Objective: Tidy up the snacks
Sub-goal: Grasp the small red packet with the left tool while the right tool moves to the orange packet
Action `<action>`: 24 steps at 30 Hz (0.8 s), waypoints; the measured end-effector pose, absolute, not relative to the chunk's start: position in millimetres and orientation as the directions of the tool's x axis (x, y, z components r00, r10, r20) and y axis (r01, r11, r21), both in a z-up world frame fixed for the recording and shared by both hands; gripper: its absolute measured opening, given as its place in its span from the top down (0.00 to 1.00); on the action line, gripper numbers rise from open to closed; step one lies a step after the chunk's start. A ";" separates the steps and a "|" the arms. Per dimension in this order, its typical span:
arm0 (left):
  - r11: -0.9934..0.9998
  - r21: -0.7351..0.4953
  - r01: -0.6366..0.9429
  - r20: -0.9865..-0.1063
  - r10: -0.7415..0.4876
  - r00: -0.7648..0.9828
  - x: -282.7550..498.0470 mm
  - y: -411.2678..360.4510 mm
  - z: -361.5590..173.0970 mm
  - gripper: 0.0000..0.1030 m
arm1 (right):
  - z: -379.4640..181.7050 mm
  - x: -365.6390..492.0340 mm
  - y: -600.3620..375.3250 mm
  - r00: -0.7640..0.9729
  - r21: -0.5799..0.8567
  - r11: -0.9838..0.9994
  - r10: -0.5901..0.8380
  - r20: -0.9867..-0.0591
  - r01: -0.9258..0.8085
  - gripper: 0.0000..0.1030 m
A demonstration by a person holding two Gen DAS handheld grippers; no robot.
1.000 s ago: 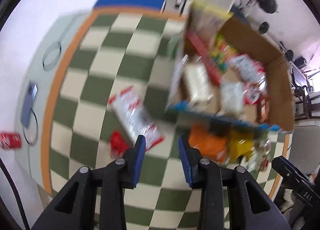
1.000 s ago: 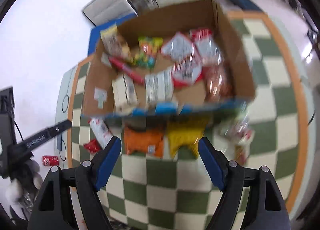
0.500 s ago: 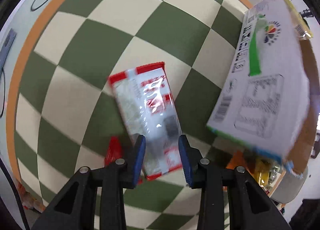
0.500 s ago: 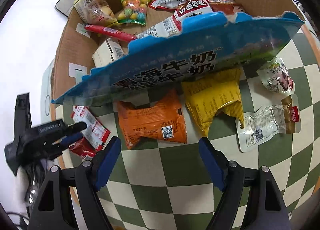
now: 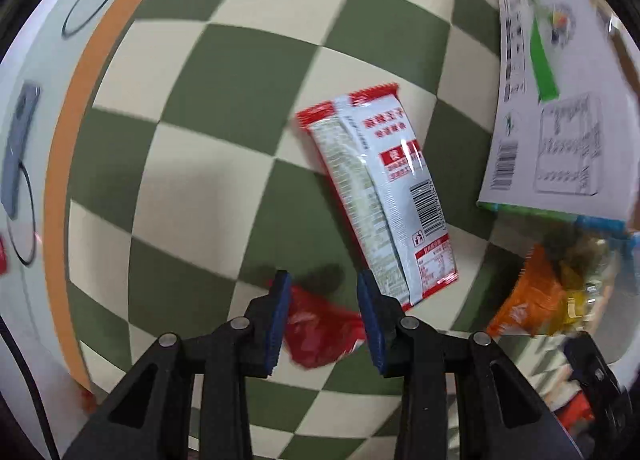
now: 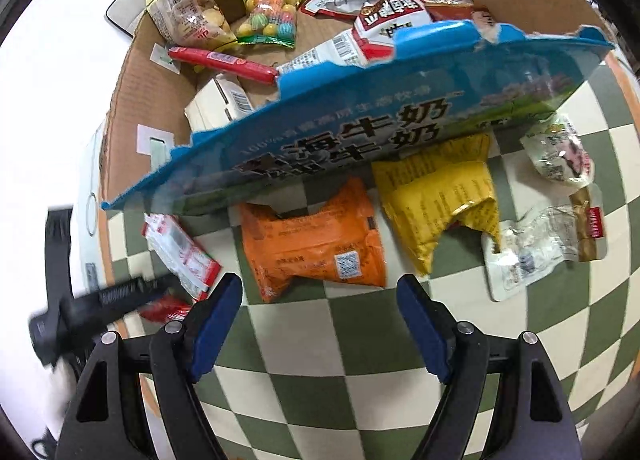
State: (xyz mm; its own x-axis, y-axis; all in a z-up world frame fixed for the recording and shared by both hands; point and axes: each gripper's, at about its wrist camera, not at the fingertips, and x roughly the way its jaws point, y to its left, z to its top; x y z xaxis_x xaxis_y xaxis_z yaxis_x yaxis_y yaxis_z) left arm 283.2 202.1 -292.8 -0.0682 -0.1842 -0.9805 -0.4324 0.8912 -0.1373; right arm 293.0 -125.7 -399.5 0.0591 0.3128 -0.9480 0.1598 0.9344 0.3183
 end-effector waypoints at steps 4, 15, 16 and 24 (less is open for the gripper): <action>0.810 -0.254 -0.528 -0.958 -0.285 0.025 276.3 213.2 -279.9 0.69 | -402.0 300.6 -123.0 0.084 0.347 0.920 0.336 -0.938 0.183 0.21; 0.761 -0.231 -0.606 -0.954 -0.299 -0.012 244.9 204.7 -281.1 0.69 | -412.2 290.4 -97.8 0.037 0.342 0.932 0.340 -0.940 0.124 0.21; 0.745 -0.246 -0.620 -0.945 -0.327 -0.019 242.6 209.4 -291.8 0.69 | -415.3 288.9 -96.5 0.030 0.345 0.930 0.344 -0.939 0.131 0.21; 0.714 -0.244 -0.656 -0.934 -0.355 -0.039 235.2 213.0 -318.8 0.66 | -431.5 290.1 -99.6 0.063 0.394 0.882 0.392 -0.918 0.260 0.21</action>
State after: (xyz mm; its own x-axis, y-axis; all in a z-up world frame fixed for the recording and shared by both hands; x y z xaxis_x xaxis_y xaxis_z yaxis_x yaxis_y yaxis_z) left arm 235.2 213.0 -318.8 -0.0395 -0.3547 -0.9341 -0.6560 0.7144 -0.2435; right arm 290.1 -99.6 -431.5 0.0627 0.3920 -0.9178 0.2598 0.8815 0.3942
